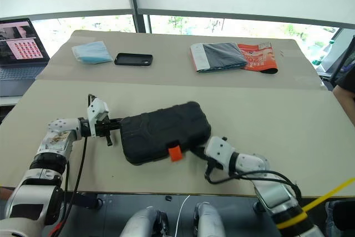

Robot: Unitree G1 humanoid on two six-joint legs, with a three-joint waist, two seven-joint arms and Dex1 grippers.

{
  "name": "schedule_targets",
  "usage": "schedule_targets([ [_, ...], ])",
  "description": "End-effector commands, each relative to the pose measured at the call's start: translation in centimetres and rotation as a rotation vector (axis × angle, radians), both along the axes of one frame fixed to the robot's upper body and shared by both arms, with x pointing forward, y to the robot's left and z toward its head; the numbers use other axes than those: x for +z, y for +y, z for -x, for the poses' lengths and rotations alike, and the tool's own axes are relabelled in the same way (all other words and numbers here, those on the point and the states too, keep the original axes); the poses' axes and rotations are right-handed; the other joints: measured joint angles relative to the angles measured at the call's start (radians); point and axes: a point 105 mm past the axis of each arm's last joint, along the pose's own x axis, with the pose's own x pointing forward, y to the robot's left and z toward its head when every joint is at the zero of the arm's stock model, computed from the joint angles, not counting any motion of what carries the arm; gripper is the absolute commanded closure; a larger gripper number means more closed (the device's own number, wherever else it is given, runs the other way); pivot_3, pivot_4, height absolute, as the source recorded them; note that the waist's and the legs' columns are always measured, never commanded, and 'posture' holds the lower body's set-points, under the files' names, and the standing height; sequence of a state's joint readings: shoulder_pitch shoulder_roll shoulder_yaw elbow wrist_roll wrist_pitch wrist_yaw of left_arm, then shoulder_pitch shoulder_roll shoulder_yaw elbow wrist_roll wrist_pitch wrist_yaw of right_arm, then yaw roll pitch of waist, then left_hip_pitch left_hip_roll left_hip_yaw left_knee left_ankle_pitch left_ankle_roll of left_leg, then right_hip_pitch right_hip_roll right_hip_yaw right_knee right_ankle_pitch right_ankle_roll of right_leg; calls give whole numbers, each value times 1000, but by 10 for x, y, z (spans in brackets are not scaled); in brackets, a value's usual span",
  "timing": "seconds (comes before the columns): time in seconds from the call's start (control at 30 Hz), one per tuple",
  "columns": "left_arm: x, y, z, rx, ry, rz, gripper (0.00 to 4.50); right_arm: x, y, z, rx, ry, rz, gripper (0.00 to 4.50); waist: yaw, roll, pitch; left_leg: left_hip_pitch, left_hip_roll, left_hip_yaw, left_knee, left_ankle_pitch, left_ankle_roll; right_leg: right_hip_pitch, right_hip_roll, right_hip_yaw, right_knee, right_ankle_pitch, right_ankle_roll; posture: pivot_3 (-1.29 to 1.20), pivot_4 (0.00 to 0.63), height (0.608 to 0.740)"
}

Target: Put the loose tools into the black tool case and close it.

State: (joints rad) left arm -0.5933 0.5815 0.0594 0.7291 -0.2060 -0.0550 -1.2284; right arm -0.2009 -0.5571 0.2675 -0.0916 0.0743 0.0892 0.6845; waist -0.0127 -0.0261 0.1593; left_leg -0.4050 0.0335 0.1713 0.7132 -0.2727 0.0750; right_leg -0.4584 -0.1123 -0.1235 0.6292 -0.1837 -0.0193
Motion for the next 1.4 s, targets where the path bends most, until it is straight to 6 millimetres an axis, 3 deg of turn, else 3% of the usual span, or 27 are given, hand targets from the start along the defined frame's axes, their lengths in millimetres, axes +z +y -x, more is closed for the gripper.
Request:
schedule_targets([
  [0.03, 23, 3, 1, 58, -67, 97, 4461, 17, -8, -30, -113, -93, -18, 4500, 0, 0, 0, 0, 0, 0, 0, 0, 0, 0, 0, 0, 0, 0, 0, 0, 150, 740],
  [0.13, 37, 17, 0, 140, -113, 132, 4461, 19, -8, -37, -109, -96, -9, 4500, 2, 0, 0, 0, 0, 0, 0, 0, -1, 0, 0, 0, 0, 0, 0, 0, 150, 740],
  [0.23, 66, 22, -6, 158, -200, 160, 4461, 17, -11, -33, -70, -76, 10, 4500, 2, 0, 0, 0, 0, 0, 0, 0, -1, 0, 0, -1, 0, 0, 0, 0, 150, 740],
  [0.3, 88, 9, -6, 77, -225, 184, 4461, 17, -15, -26, -39, -51, 5, 4500, 8, 0, 0, -1, -1, 0, 0, 0, -1, 0, 1, -1, 0, 0, 0, 0, 150, 740],
  [0.4, 100, -26, 1, -97, -204, 165, 4461, 16, -22, -14, -12, -28, 4, 4500, 15, 0, 0, -1, -2, 0, 0, 0, 0, 1, 2, -2, -1, 0, 0, 0, 150, 740],
  [0.53, 83, -69, 1, -201, -164, 4, 4461, 23, -25, 3, 7, -19, -50, 4500, 17, 0, 0, 0, -3, 0, 0, 0, 0, 2, 3, -1, -1, -1, 1, 0, 150, 740],
  [0.63, 73, -101, 13, -314, -125, 6, 4461, 30, -22, 16, 32, -4, -100, 4500, 8, 0, 0, 0, -3, 0, 0, 0, -1, 1, 5, 0, 0, -1, 1, 0, 150, 740],
  [0.73, 41, -120, 18, -352, -47, -109, 4461, 36, -15, 30, 71, 19, -128, 4500, 5, 0, 0, 0, -2, 0, -1, 1, -1, 1, 5, 1, 0, -1, 1, 0, 150, 740],
  [0.83, 16, -127, 24, -365, 11, -183, 4461, 41, -5, 31, 76, 18, -151, 4500, 4, 2, -1, 2, -1, -1, -1, 1, -1, 3, 5, 1, 0, -1, 1, 0, 150, 740],
  [0.93, 5, -130, 29, -369, 57, -208, 4461, 43, 3, 29, 81, 21, -162, 4500, 4, 5, -3, 5, -1, -1, -1, 0, 0, 5, 4, 2, 0, -1, 1, 0, 150, 740],
  [1.4, 8, -119, 23, -269, 74, -179, 4461, 24, 22, 9, 83, 55, -100, 4500, 11, 10, -8, 6, -1, -1, -1, 0, 1, 5, 4, 2, 0, -1, 1, 0, 150, 740],
])
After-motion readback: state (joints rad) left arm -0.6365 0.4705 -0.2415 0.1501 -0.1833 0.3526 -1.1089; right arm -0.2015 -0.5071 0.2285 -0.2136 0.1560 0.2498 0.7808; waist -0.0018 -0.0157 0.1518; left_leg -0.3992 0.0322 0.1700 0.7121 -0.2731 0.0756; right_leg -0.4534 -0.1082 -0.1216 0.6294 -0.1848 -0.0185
